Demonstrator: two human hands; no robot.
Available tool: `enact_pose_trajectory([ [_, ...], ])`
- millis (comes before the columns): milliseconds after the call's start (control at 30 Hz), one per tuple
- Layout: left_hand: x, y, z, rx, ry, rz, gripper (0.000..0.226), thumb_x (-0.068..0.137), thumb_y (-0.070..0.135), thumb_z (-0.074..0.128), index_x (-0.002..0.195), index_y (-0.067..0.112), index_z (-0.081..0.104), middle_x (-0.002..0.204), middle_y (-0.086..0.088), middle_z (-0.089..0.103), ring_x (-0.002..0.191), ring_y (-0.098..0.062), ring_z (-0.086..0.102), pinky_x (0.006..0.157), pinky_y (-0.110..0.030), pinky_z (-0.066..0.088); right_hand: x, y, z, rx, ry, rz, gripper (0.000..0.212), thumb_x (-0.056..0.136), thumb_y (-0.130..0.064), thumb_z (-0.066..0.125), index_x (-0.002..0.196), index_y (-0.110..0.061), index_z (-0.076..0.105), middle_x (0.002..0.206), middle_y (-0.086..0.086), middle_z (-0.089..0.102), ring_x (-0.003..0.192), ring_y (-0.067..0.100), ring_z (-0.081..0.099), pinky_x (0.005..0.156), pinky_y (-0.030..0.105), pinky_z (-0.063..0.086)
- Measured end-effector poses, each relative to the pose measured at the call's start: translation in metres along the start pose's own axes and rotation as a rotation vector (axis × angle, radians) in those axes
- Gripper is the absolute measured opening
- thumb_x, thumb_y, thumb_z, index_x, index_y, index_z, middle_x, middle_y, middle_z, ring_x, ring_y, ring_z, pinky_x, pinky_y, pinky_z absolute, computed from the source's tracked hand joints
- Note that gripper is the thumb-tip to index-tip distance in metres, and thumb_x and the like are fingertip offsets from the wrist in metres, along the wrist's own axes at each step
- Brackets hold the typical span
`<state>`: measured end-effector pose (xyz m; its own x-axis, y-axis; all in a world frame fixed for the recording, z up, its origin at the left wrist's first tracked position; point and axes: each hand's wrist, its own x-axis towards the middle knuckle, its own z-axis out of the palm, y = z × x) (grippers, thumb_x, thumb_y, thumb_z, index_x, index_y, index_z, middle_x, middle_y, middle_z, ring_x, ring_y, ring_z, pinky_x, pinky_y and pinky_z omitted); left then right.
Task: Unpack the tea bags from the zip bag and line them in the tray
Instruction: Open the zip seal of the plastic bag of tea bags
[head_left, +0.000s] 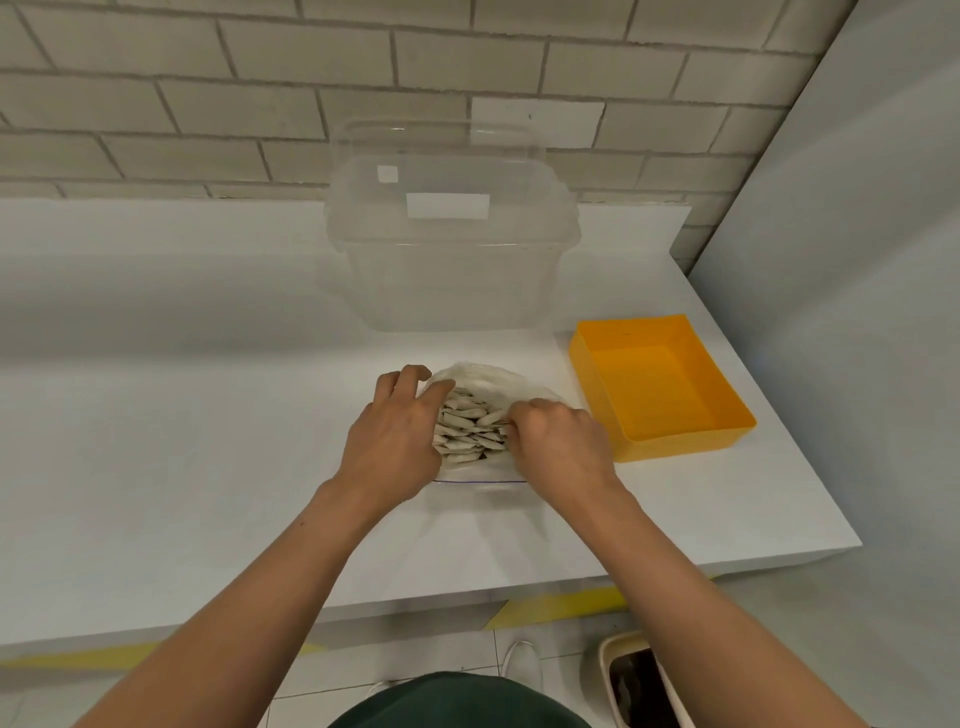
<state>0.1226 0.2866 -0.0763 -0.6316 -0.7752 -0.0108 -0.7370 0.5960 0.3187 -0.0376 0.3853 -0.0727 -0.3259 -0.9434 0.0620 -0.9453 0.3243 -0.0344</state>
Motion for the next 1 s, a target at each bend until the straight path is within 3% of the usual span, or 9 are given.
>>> enact_pose_trajectory([
  [133, -0.005, -0.004, -0.005, -0.043, -0.002, 0.019, 0.088, 0.073, 0.004, 0.067, 0.153, 0.029, 0.042, 0.16, -0.004, 0.028, 0.146, -0.027, 0.022, 0.089, -0.036, 0.047, 0.0, 0.014, -0.013, 0.013, -0.061, 0.08, 0.033, 0.095, -0.021, 0.063, 0.128, -0.023, 0.06, 0.123, 0.0, 0.066, 0.109, 0.029, 0.066, 0.066, 0.032, 0.046],
  [233, -0.005, -0.002, -0.008, -0.067, -0.013, 0.032, 0.088, 0.074, 0.008, 0.07, 0.154, 0.031, 0.041, 0.162, -0.002, 0.027, 0.148, -0.026, 0.02, 0.093, -0.037, 0.046, 0.003, 0.02, -0.022, 0.099, -0.167, 0.054, 0.069, 0.089, -0.027, 0.075, 0.15, -0.026, 0.042, 0.146, -0.001, 0.053, 0.13, 0.026, 0.055, 0.085, 0.038, 0.054],
  [300, -0.004, -0.002, -0.01, -0.067, -0.035, 0.034, 0.088, 0.076, 0.012, 0.071, 0.155, 0.033, 0.04, 0.162, -0.001, 0.024, 0.149, -0.024, 0.018, 0.096, -0.037, 0.046, 0.006, 0.025, -0.026, 0.139, -0.189, 0.013, 0.08, 0.087, -0.028, 0.079, 0.155, -0.026, 0.036, 0.152, -0.001, 0.048, 0.136, 0.023, 0.048, 0.094, 0.037, 0.052],
  [567, -0.004, -0.001, -0.006, -0.068, -0.043, 0.044, 0.087, 0.074, 0.026, 0.081, 0.152, 0.034, 0.044, 0.163, -0.004, 0.025, 0.15, -0.027, 0.017, 0.109, -0.043, 0.043, -0.001, 0.038, -0.017, 0.198, -0.274, -0.079, 0.099, 0.082, -0.028, 0.085, 0.16, -0.02, 0.026, 0.158, 0.001, 0.039, 0.147, 0.02, 0.031, 0.113, 0.037, 0.042],
  [700, -0.005, 0.008, 0.0, -0.038, 0.163, 0.144, 0.062, 0.065, 0.025, 0.095, 0.122, 0.025, 0.072, 0.146, -0.014, 0.05, 0.139, -0.034, 0.035, 0.098, -0.052, 0.05, 0.001, 0.037, -0.013, 0.189, -0.188, -0.147, 0.087, 0.086, -0.03, 0.08, 0.158, -0.021, 0.032, 0.15, -0.001, 0.045, 0.139, 0.022, 0.039, 0.108, 0.037, 0.046],
  [767, -0.002, 0.012, 0.004, 0.005, 0.194, 0.153, 0.053, 0.061, 0.025, 0.098, 0.11, 0.023, 0.077, 0.141, -0.016, 0.055, 0.137, -0.04, 0.042, 0.098, -0.053, 0.05, 0.002, 0.037, -0.013, 0.206, -0.15, -0.149, 0.08, 0.088, -0.031, 0.077, 0.156, -0.021, 0.037, 0.15, -0.002, 0.046, 0.14, 0.021, 0.038, 0.107, 0.037, 0.047],
  [867, 0.008, 0.006, 0.007, 0.089, 0.144, 0.098, 0.071, 0.051, 0.022, 0.1, 0.117, 0.023, 0.075, 0.142, -0.022, 0.054, 0.138, -0.051, 0.043, 0.105, -0.06, 0.045, 0.004, 0.043, -0.015, 0.161, -0.206, -0.144, 0.088, 0.087, -0.034, 0.079, 0.159, -0.019, 0.031, 0.16, -0.002, 0.036, 0.148, 0.019, 0.028, 0.113, 0.033, 0.041],
  [1000, 0.014, 0.002, 0.002, 0.109, 0.129, 0.053, 0.086, 0.052, 0.014, 0.095, 0.133, 0.024, 0.067, 0.151, -0.025, 0.045, 0.145, -0.053, 0.033, 0.113, -0.063, 0.034, 0.008, 0.05, -0.019, 0.156, -0.208, -0.157, 0.095, 0.086, -0.033, 0.081, 0.161, -0.017, 0.025, 0.165, -0.001, 0.028, 0.152, 0.017, 0.023, 0.117, 0.03, 0.035],
])
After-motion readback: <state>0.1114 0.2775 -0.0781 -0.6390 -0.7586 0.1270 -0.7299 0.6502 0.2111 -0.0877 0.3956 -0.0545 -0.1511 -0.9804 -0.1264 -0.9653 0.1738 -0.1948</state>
